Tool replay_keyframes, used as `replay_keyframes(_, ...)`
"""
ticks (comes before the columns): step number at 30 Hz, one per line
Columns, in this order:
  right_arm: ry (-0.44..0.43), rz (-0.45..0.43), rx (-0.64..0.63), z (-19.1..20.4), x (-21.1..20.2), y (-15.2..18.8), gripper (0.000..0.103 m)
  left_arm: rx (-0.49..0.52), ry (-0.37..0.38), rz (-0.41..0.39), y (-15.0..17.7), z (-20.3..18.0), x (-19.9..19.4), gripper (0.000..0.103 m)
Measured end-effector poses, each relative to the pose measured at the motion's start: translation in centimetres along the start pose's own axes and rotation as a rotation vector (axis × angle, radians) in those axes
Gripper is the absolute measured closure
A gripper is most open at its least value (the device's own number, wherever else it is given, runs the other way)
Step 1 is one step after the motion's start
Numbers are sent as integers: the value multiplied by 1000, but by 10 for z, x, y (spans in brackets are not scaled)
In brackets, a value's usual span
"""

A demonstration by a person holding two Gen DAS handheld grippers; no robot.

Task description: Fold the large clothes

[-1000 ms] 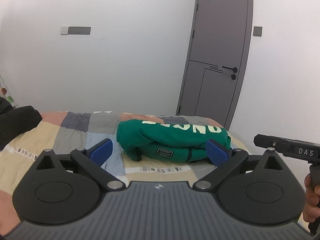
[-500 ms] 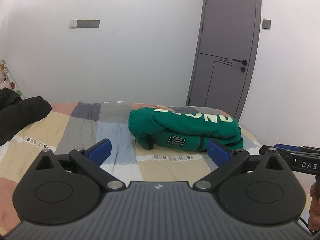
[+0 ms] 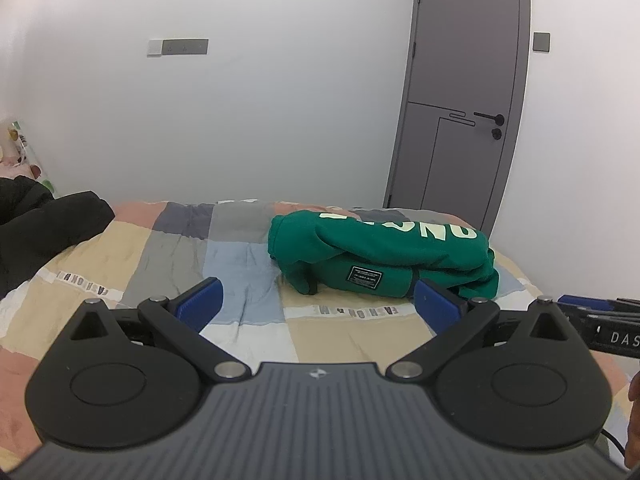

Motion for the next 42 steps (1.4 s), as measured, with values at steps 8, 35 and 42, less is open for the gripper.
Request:
replay_keyframes(8,25,-19,2,-2,-3,-3,36,2,-5,4,0,1,0,0)
replay_keyframes(35,62,-46,-24,13,-16,-5,0,0,14,-27,0,3,-25,0)
replay_keyframes(42,69,-44,-26,14,-17,-6,0,6,29,-25,2,4,-28,0)
Point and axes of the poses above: each gripper's, at about its wrist camera, not at the fingertips, and x roughly the way its jaws point, z to its left, y to its underside, the point moved 3 cm from there along x, roughly the way its jaws point, and after that the axes turned 4 degrees about y, right-handed, at the moved point
